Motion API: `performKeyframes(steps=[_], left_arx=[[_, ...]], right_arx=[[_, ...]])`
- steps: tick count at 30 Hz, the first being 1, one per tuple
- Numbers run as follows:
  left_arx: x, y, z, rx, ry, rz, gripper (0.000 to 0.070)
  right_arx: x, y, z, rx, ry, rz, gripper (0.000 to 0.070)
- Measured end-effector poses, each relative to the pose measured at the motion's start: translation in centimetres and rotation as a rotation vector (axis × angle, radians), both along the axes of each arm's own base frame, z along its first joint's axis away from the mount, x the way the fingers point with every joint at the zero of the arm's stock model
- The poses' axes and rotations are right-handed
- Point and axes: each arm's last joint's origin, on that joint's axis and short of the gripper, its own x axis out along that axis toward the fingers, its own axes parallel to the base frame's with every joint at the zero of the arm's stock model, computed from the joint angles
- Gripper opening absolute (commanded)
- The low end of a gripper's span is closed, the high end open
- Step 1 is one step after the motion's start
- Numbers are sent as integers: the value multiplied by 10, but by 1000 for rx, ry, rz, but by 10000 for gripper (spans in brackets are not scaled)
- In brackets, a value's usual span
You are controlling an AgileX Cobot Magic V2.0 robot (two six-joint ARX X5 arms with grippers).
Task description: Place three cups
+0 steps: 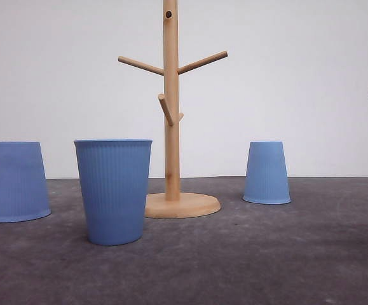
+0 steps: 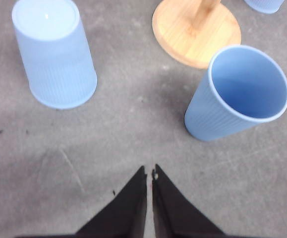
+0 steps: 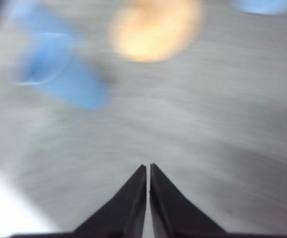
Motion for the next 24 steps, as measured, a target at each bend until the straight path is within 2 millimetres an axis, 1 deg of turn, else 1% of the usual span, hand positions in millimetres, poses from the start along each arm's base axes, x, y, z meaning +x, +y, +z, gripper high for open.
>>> performKeyframes(steps=[2, 5, 11, 13, 17, 19, 22, 24], left_arx=[[1, 0, 1, -3, -12, 0, 3], [1, 0, 1, -3, -14, 0, 3], [1, 0, 1, 11, -20, 7, 3], [1, 0, 1, 13, -22, 9, 3], [1, 0, 1, 12, -25, 9, 3], [1, 0, 1, 12, -25, 9, 3], [1, 0, 1, 12, -25, 9, 3], [1, 0, 1, 12, -25, 9, 3]], right_arx=[[0, 1, 0, 9, 0, 14, 6], [1, -1, 0, -41, -23, -23, 6], [7, -9, -1, -328, -153, -213, 6], [9, -11, 0, -396, -194, -277, 6], [13, -12, 6, -425, -270, -319, 6], [13, -12, 6, -443, -275, -327, 6], [11, -13, 2, -460, -237, -319, 6], [8, -13, -2, -465, -179, -313, 6]])
